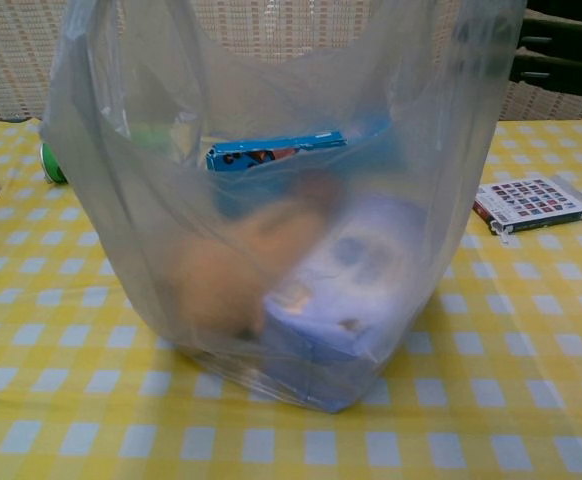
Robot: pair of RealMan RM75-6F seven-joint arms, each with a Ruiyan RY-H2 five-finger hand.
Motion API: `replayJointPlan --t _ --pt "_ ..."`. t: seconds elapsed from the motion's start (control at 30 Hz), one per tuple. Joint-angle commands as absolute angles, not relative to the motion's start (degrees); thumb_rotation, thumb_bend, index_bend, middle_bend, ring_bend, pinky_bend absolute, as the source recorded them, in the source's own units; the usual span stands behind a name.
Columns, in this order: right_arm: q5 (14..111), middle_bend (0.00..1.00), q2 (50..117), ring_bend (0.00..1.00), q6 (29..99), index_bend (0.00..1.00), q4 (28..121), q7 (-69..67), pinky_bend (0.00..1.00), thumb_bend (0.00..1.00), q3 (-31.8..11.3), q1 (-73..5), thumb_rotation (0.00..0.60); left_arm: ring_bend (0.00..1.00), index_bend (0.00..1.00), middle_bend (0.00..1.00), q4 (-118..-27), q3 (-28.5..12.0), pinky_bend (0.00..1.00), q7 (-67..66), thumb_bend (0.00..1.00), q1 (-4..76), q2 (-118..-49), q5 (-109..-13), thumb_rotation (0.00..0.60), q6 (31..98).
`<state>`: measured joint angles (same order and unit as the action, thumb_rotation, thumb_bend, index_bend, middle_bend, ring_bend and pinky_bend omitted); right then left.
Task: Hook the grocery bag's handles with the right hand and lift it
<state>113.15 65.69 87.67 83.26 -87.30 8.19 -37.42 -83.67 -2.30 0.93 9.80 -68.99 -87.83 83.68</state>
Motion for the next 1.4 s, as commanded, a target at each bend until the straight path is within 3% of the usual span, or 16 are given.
replayJointPlan --t 0.03,0.63,1.17,1.4 --pt "113.03 0.00 65.63 0.00 87.34 0.00 83.15 -88.69 0.00 0.27 8.36 -38.47 0.600 0.09 0.02 0.14 -83.62 -2.35 0.00 1.03 0.14 9.91 -69.02 -87.55 0.600 83.28" --pt "112.08 0.00 64.05 0.00 83.19 0.00 86.69 -96.61 0.00 0.26 7.70 -46.19 0.600 0.09 0.01 0.14 -82.52 -3.01 0.00 3.26 0.14 11.22 -69.14 -86.50 0.600 80.94" --pt "118.30 0.00 63.70 0.00 84.94 0.00 91.03 -86.83 0.00 0.26 10.63 -46.77 0.600 0.09 0.01 0.14 -82.29 -2.95 0.00 3.26 0.14 11.49 -69.25 -86.43 0.600 80.69" --pt "115.67 0.00 64.50 0.00 83.30 0.00 91.06 -81.35 0.00 0.26 9.99 -46.55 0.600 0.09 0.01 0.14 -82.06 -2.95 0.00 3.02 0.14 11.85 -69.50 -86.11 0.600 79.92"
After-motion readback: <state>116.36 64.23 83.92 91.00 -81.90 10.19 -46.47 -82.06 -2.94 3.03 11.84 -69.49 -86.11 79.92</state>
